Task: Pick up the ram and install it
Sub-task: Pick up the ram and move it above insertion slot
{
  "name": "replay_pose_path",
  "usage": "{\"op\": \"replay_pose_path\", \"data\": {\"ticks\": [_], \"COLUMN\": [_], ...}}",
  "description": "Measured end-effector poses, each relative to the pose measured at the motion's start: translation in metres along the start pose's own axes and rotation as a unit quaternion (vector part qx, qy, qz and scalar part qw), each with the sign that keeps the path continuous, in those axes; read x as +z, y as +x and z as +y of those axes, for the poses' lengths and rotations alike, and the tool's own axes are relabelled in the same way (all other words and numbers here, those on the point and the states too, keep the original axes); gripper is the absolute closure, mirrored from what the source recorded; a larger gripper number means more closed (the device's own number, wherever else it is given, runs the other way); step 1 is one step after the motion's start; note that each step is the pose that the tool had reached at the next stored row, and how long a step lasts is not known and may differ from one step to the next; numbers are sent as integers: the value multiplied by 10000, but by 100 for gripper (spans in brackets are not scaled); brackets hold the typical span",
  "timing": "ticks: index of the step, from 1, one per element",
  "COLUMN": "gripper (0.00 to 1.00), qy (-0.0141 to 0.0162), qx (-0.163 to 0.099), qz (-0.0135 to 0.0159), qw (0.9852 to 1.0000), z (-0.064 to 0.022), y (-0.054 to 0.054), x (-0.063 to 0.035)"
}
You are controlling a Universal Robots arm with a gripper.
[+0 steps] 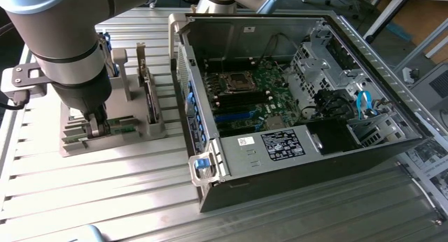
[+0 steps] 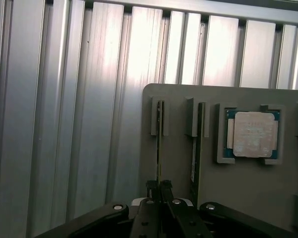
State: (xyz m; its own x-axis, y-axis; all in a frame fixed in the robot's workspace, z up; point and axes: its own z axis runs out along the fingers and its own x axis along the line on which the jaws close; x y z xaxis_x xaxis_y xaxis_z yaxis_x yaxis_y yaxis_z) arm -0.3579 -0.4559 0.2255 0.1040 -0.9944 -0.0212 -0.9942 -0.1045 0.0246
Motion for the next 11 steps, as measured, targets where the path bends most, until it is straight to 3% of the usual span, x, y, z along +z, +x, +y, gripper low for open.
{"op": "replay_pose_path", "data": {"ticks": [11], "gripper": [88], "qy": [-1], "qx": [0], "qz": [6], "qw": [10000], "z": [1], "y": [-2], "x": [-37]}}
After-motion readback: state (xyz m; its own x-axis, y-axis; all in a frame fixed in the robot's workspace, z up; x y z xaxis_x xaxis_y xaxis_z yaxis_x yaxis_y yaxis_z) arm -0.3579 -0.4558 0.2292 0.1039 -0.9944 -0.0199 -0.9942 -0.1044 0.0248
